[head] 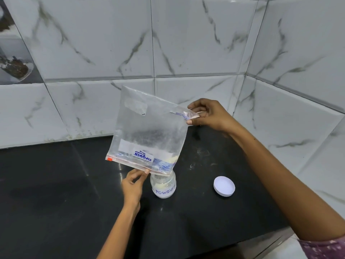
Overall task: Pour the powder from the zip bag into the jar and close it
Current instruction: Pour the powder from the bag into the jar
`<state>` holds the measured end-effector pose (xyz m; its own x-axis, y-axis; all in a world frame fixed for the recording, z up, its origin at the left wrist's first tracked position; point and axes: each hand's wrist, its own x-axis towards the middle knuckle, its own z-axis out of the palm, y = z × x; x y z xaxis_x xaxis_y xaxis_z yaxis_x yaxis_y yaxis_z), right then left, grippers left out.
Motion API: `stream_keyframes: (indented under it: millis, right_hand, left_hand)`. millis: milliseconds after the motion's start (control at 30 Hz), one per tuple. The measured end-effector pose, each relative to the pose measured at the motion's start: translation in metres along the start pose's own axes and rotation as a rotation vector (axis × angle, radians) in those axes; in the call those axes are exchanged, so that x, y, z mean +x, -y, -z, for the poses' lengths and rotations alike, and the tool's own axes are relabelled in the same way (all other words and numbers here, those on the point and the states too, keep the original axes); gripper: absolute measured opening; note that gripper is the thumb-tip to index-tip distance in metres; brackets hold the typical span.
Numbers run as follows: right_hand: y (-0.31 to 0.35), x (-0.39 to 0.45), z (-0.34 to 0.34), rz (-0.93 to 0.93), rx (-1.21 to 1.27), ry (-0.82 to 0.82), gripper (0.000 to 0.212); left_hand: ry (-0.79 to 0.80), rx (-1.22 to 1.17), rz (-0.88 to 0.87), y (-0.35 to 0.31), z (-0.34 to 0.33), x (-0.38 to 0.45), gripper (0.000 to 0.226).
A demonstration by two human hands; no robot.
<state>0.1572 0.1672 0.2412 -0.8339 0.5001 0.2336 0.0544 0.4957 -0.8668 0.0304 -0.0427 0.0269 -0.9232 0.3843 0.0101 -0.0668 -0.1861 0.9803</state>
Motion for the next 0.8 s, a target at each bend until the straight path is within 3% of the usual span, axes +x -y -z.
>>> stream_keyframes:
  millis: [233, 367, 567, 800]
  right_hand:
    - [-0.003, -0.006, 0.001, -0.04, 0.155, -0.164, 0.019]
    - [-0.007, -0.008, -0.003, -0.103, 0.121, -0.238, 0.013]
    - [-0.011, -0.009, -0.007, -0.188, 0.222, -0.344, 0.023]
    - [-0.009, -0.011, -0.005, -0.015, 0.087, -0.431, 0.015]
  left_hand:
    - [-0.013, -0.006, 0.01, 0.003, -0.003, 0.001, 0.007]
    - [-0.016, 0.004, 0.0, 0.005, -0.003, 0.002, 0.013]
    - [-0.028, -0.001, -0.006, 0.005, -0.005, 0.001, 0.017]
    - [-0.045, 0.002, -0.01, 0.002, 0.0, 0.0, 0.005]
